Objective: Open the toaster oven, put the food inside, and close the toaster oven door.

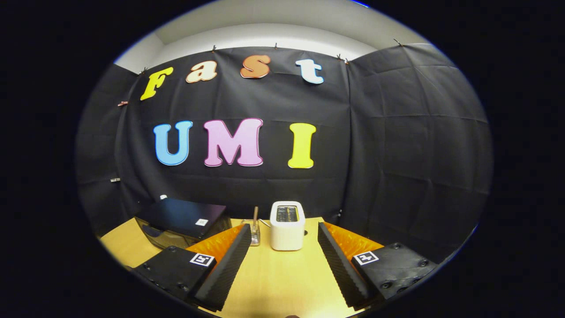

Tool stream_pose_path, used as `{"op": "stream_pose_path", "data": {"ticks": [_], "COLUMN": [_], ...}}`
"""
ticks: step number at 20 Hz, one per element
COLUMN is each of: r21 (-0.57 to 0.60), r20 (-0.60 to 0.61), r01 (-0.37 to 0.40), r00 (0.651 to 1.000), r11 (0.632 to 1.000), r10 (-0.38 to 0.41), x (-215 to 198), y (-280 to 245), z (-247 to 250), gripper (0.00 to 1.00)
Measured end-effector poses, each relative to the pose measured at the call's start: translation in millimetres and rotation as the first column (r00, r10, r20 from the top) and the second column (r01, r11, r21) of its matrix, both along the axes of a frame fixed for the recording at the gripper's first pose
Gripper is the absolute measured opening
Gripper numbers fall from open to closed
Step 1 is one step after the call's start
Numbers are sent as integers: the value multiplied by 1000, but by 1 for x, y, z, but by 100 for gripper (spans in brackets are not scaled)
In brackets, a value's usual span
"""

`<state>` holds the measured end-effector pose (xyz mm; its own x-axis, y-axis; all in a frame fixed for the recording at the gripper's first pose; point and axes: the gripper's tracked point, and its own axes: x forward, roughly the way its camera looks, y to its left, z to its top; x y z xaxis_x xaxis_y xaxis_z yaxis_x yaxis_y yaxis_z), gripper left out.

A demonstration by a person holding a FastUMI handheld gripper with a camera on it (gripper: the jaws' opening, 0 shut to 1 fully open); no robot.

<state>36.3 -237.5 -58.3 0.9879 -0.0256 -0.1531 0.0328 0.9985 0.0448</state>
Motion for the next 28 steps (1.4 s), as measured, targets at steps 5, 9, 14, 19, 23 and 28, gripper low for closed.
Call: {"op": "stream_pose_path", "data": {"ticks": [5,9,14,19,23,28], "r21": [-6,17,80,89,85,-13], "r20": [-7,-3,-7,63,137,117], "r01": [0,9,30,70,28,89], "r00": [1000,1000,1000,995,990,989], "r11": [1000,1000,996,994,996,996], "r10": [0,-8,-30,-76,-40,-87], "x": [7,12,22,32,39,40], "y": [-55,-78,-87,-97,-107,-169], "z": [-21,-25,-39,-30,-41,-84], "gripper": [98,98,99,98,98,98]}}
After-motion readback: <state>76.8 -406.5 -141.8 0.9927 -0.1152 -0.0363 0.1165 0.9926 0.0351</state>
